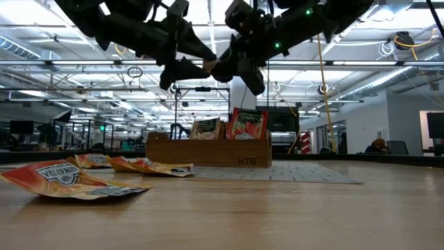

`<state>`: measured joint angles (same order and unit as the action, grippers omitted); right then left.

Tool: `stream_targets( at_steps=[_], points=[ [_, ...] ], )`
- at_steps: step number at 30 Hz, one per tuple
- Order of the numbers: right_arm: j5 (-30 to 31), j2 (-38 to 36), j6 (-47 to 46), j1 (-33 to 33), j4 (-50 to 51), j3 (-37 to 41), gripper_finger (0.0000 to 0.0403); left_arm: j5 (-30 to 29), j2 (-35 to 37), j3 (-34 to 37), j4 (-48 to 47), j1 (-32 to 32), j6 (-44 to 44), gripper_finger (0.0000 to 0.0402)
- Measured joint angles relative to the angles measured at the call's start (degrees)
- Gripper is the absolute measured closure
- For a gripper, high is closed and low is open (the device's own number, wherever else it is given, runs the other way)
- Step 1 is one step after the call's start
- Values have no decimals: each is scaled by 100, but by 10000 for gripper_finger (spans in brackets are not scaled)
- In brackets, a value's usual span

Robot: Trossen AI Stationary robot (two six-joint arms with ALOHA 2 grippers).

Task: Pick & Place Tea
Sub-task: Put the brown tea bag into the wooden organizer

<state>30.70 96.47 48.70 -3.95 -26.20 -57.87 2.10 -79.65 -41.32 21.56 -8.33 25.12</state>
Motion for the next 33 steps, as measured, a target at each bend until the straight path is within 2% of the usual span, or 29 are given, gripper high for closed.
stream_targets(
  at_steps=[3, 6, 9, 12, 18, 22, 27, 33],
  points=[
    [-71, 2, -65, 7, -2, 0, 395, 111, -3, 2, -2, -67, 76, 203],
    [-89, 1, -106, 3, -8, 0, 395, 292, 0, 0, -3, -78, 46, 247],
    [-75, 2, -170, -2, 29, 4, 393, 331, 2, 0, -17, -82, -157, 310],
    [-70, 0, -338, -15, 40, 7, 372, 363, 2, 0, -35, -86, -535, 378],
    [-79, -5, -885, -35, 203, -3, 326, 304, 203, 9, -309, -17, -1393, 384],
    [-27, -7, -1044, -67, 293, -4, 310, -250, 384, 13, -537, 103, -1949, 384],
    [467, -7, -1141, -141, 393, -4, 300, -1024, 637, 15, -830, 270, -2553, 384],
    [525, -37, -1784, -108, 734, -2, 297, -1507, 673, 162, -283, 528, -3376, 385]
  ],
)
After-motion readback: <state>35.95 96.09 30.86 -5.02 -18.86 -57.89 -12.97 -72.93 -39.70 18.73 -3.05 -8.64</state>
